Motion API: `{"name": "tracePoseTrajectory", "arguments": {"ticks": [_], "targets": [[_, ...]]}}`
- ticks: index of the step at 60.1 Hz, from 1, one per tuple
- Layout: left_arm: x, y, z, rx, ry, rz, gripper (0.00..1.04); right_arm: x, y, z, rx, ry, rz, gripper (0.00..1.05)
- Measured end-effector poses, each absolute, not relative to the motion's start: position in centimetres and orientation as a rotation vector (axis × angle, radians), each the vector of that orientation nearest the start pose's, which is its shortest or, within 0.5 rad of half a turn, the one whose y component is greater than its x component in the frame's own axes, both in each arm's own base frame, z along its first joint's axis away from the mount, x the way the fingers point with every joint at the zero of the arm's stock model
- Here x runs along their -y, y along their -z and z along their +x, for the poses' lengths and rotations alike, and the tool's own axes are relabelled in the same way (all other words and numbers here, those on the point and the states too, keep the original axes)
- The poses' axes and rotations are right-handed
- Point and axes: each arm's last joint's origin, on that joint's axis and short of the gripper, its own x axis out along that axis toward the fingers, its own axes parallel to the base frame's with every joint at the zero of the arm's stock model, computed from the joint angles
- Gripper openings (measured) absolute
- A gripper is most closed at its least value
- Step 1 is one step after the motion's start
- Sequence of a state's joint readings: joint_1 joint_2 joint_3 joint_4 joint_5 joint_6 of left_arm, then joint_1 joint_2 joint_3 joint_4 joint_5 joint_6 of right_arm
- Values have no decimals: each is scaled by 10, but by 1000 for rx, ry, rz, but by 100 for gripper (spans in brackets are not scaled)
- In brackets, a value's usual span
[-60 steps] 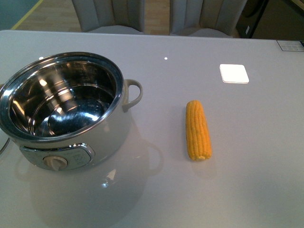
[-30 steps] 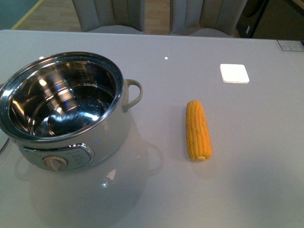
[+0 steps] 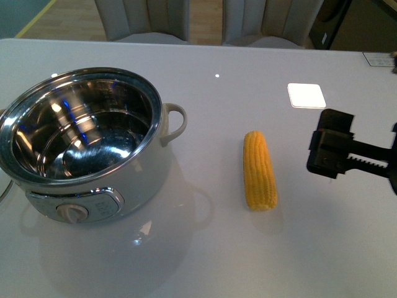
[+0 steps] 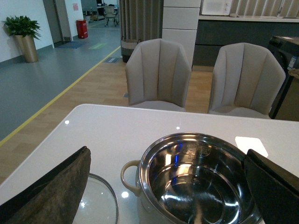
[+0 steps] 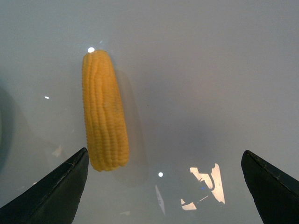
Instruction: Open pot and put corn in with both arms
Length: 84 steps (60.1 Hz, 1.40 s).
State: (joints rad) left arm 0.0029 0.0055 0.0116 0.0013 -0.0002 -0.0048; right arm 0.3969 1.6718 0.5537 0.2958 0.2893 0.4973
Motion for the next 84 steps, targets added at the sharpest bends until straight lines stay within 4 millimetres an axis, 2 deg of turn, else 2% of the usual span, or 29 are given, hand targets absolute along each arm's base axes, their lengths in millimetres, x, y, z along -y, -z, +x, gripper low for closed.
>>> {"name": "tracePoseTrajectory", "arguments": {"ticks": [8,12,39,53,84], "targets": [[0,-167,97,7,-3,-5,98,-108,-94,277,-786,24,171,96],[0,-167,97,7,-3,-5,98,-114,-83,289,-812,-11,137,96],[0,-167,97,7,-3,-5,98,-131,-27,315,-945,-128,46,96],[0,-167,97,7,-3,-5,98,-132,-18,330,-954,-126,22,96],[0,-167,97,7,-3,-5,98,-148,-7,340,-974,-118,-36,96]]}}
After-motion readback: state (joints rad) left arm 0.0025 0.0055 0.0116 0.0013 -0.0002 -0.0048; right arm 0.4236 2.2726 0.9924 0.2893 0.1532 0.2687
